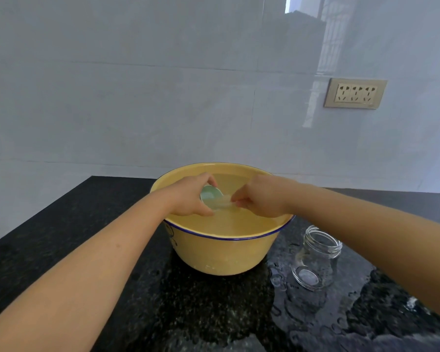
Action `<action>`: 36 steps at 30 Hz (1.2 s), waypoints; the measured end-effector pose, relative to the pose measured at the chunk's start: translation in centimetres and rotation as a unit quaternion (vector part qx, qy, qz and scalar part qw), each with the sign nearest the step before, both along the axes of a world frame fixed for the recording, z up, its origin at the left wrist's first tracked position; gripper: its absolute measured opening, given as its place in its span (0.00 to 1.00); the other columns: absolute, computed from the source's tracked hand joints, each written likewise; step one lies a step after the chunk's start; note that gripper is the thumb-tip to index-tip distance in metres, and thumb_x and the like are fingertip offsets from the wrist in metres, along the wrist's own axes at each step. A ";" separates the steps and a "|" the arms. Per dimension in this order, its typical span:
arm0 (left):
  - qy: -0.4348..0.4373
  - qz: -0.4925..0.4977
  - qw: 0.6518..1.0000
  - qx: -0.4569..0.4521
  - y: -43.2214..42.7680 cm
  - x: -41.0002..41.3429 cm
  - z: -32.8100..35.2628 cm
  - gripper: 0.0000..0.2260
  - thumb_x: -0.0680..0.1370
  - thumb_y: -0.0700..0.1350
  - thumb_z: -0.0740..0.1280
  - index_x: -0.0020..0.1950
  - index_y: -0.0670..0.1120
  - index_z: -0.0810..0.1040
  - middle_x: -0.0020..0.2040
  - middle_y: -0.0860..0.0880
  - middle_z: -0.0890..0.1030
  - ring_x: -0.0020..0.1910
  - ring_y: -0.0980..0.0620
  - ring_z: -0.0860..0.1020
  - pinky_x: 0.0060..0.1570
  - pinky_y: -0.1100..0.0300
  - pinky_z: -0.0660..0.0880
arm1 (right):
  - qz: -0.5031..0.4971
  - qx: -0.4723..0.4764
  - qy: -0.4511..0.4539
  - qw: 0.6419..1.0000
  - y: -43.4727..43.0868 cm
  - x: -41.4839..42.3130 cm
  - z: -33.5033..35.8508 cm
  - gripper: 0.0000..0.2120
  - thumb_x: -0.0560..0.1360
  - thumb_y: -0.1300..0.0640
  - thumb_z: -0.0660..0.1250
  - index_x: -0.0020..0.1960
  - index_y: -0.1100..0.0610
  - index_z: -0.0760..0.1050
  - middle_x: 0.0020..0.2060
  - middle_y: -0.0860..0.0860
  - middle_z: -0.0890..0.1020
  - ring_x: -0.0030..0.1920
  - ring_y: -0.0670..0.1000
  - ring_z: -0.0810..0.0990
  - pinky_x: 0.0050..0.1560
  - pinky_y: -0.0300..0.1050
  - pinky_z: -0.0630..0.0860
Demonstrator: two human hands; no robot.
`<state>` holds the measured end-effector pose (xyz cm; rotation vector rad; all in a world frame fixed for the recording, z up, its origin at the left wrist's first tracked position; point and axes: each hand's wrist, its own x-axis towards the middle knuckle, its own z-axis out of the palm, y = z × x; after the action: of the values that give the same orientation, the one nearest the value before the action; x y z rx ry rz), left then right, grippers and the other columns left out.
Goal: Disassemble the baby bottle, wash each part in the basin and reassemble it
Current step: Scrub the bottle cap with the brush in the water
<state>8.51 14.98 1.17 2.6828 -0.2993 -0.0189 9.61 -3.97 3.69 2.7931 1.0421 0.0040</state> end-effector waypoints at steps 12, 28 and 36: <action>0.007 0.020 0.986 0.165 0.1 1.1 -0.5 0.28 0.72 0.55 0.69 0.70 0.50 0.68 0.66 0.46 0.68 0.65 0.45 0.67 0.66 0.50 0.67 | -0.041 -0.016 -0.027 0.999 -1.9 -0.6 2.9 0.16 0.80 0.51 0.56 0.66 0.46 0.73 0.61 0.48 0.78 0.63 0.51 0.73 0.60 0.43 0.68; 0.046 0.025 0.997 -0.057 0.6 1.0 0.0 0.08 0.78 0.53 0.63 0.40 0.53 0.74 0.40 0.55 0.75 0.44 0.53 0.73 0.48 0.59 0.69 | -0.099 -0.002 0.003 0.995 -1.3 -0.3 0.4 0.24 0.81 0.61 0.52 0.75 0.47 0.57 0.65 0.55 0.74 0.63 0.56 0.72 0.52 0.44 0.68; 0.043 0.115 0.962 -0.244 1.4 1.6 0.0 0.07 0.78 0.48 0.65 0.42 0.50 0.78 0.48 0.49 0.79 0.49 0.50 0.75 0.52 0.56 0.72 | -0.031 0.171 -0.011 0.985 0.1 -1.9 -0.3 0.28 0.79 0.65 0.52 0.76 0.48 0.54 0.55 0.52 0.81 0.51 0.55 0.76 0.52 0.47 0.72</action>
<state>10.09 16.39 1.22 2.2010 0.0372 0.0076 7.73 -3.90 3.35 3.1202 1.0344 0.2253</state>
